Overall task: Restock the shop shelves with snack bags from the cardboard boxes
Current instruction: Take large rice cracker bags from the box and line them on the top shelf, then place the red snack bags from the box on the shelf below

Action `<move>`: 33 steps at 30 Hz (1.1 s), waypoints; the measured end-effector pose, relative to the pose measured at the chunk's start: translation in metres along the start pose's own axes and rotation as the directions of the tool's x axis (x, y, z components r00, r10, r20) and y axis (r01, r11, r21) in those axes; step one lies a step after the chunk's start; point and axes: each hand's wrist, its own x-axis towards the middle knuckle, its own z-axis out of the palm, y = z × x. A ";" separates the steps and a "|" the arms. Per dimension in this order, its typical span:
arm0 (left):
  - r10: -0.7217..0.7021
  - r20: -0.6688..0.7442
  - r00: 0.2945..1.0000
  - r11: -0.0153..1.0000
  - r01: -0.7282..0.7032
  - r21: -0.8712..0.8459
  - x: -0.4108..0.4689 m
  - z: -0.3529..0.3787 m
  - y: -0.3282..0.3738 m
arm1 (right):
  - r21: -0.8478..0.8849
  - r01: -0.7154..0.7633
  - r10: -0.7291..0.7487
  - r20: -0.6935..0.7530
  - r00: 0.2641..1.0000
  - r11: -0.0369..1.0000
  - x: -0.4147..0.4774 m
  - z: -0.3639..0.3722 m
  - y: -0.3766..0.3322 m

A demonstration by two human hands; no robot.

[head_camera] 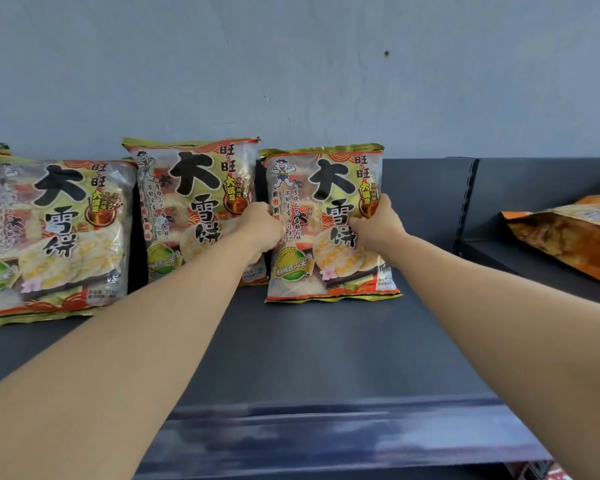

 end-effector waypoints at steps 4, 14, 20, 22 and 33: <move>0.011 0.007 1.000 0.994 -0.012 0.105 0.004 0.001 -0.008 | -0.073 0.016 -0.019 -0.042 0.999 0.997 -0.012 0.002 -0.002; 0.269 0.006 0.963 0.922 -0.260 0.288 -0.094 -0.013 0.024 | -0.385 0.278 -0.310 -0.020 0.951 0.880 -0.110 -0.031 -0.007; 0.422 0.135 0.897 0.871 -0.442 0.216 -0.199 0.000 0.034 | -0.388 0.401 -0.417 0.046 0.908 0.830 -0.196 -0.080 0.014; 0.457 0.216 0.863 0.841 -0.498 0.211 -0.236 0.013 0.029 | -0.384 0.428 -0.438 0.066 0.896 0.818 -0.228 -0.098 0.028; -0.060 0.673 0.737 0.990 -0.044 0.136 -0.416 0.128 -0.049 | -0.514 0.119 0.048 0.301 0.952 0.850 -0.379 -0.167 0.211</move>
